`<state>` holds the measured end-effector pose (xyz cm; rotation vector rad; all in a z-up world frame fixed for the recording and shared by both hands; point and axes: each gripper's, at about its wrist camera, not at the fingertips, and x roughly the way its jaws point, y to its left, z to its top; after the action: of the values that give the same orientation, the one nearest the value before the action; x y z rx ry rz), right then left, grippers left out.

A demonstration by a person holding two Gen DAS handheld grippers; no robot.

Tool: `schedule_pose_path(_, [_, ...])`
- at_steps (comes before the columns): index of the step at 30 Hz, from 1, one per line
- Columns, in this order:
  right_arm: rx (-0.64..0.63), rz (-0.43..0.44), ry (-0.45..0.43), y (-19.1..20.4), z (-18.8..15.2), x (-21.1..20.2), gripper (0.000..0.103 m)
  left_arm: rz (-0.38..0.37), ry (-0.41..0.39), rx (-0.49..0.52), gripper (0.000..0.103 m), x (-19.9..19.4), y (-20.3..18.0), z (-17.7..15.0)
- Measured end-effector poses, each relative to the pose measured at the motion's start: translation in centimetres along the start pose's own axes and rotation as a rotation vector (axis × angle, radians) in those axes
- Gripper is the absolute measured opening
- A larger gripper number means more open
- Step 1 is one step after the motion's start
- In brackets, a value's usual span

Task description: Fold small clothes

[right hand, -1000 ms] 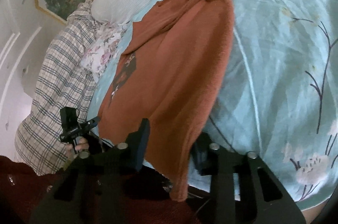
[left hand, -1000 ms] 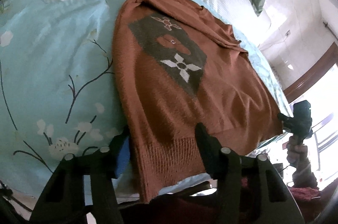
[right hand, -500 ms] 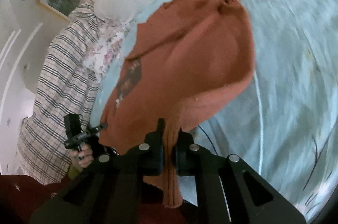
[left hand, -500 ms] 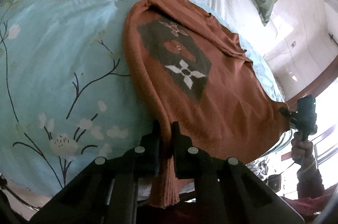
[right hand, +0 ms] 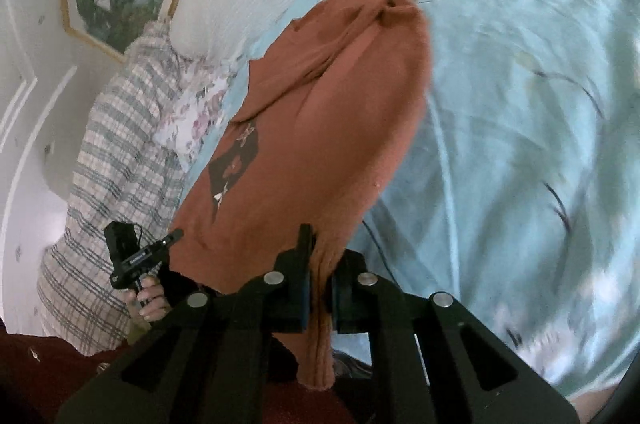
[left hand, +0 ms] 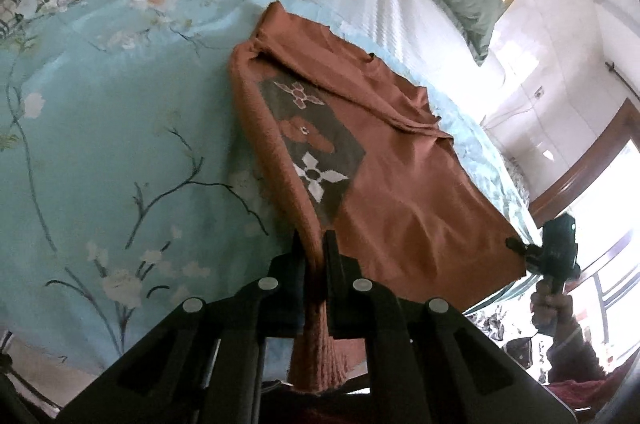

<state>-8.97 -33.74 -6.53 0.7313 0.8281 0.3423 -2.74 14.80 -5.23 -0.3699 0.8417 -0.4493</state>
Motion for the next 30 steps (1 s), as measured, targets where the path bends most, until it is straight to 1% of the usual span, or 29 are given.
schedule_pose_path(3, [0.053,0.038,-0.034,-1.0,-1.2,-0.7,0.007,-0.003,-0.016,-0.008,0.005,-1.1,0.0,0.2])
schedule_pose_path(6, [0.059,0.06,-0.047,-0.7,-1.6,-0.7,0.007,-0.007,-0.03,-0.009,0.005,-1.8,-0.1,0.8])
schedule_pose_path(9, [0.058,0.088,-0.071,-0.1,-1.2,-1.2,0.007,-0.017,-0.041,-0.017,0.004,-2.6,-0.1,1.3])
schedule_pose_path(14, [0.033,0.104,-0.101,0.8,0.6,-1.9,0.007,-0.034,-0.056,-0.037,0.004,-2.8,-0.1,2.8])
schedule_pose_path(17, [0.007,0.11,-0.128,1.7,2.9,-1.8,0.007,-0.063,-0.089,-0.052,0.004,-2.5,-0.4,4.7])
schedule_pose_path(19, [-0.019,0.114,-0.159,2.3,5.5,-1.5,0.007,-0.068,-0.114,-0.053,0.004,-2.0,-0.6,6.4])
schedule_pose_path(20, [-0.027,0.112,-0.17,2.5,6.3,-1.5,0.007,-0.07,-0.127,-0.056,0.004,-1.5,-0.8,7.6])
schedule_pose_path(22, [-0.042,0.099,-0.196,2.9,9.1,-1.0,0.007,-0.071,-0.15,-0.053,0.004,-0.4,-1.1,10.0])
schedule_pose_path(25, [-0.084,0.026,-0.215,3.6,14.0,0.7,0.007,-0.026,-0.184,-0.019,0.004,1.3,-2.0,13.5])
schedule_pose_path(26, [-0.088,0.012,-0.215,3.6,15.0,1.1,0.007,-0.003,-0.188,-0.016,0.004,2.2,-2.1,15.0])
schedule_pose_path(28, [-0.077,-0.023,-0.21,3.3,18.1,2.8,0.007,0.028,-0.188,-0.029,0.004,4.1,-1.7,17.6])
schedule_pose_path(30, [-0.066,-0.043,-0.204,2.7,20.5,4.1,0.007,0.064,-0.187,-0.041,0.004,6.1,-1.1,20.2])
